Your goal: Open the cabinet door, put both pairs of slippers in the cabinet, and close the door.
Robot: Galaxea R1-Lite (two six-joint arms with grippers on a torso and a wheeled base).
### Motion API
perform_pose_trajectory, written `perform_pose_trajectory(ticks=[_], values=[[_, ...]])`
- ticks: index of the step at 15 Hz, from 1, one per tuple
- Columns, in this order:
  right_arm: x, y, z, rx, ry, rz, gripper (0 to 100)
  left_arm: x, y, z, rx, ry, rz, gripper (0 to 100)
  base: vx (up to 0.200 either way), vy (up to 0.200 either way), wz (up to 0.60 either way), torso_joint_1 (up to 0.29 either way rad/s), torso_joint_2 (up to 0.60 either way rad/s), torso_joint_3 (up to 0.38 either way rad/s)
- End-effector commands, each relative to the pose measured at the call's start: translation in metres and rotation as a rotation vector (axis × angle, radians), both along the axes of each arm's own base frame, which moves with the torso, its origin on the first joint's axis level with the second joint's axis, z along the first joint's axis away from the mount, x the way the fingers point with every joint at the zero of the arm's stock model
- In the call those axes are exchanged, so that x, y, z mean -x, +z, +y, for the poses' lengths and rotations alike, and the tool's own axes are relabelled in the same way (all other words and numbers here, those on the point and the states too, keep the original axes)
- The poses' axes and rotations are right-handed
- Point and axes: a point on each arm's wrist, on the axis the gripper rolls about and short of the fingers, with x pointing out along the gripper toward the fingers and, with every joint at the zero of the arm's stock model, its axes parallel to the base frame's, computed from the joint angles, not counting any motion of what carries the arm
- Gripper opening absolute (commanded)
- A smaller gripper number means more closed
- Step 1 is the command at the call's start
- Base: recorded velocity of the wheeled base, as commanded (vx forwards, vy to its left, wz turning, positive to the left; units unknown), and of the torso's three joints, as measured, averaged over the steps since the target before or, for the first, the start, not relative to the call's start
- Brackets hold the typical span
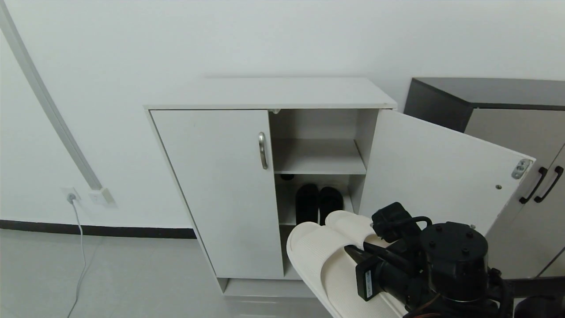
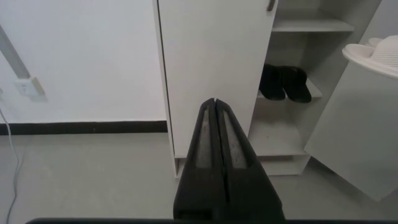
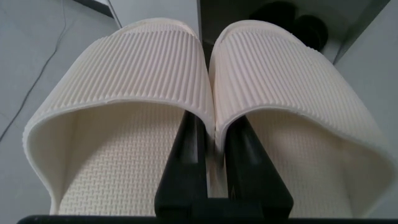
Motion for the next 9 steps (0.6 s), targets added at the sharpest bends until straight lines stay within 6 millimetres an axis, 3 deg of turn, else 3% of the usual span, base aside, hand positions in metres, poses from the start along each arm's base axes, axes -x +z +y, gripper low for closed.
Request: perform_pose_trajectory(ticks=[1, 7, 9], values=[[-0.0004, -0.0027, 0.0012, 0.006, 0.000, 0.006, 0, -0.0001, 0.0000, 0.0000, 0.000, 0.000, 0.001, 0, 0.000, 0.000, 0.00, -0.100, 0.47, 0.354], [-0.0006, -0.0045, 0.0013, 0.012, 0.001, 0.011, 0, -0.0001, 0.0000, 0.0000, 0.000, 0.000, 0.001, 0, 0.000, 0.000, 0.00, -0.055, 0.45, 0.382], [0.0003, -0.0056, 0.0016, 0.015, 0.004, 0.014, 0, -0.0001, 0.0000, 0.0000, 0.000, 0.000, 0.001, 0, 0.000, 0.000, 0.00, 0.001, 0.15, 0.145]])
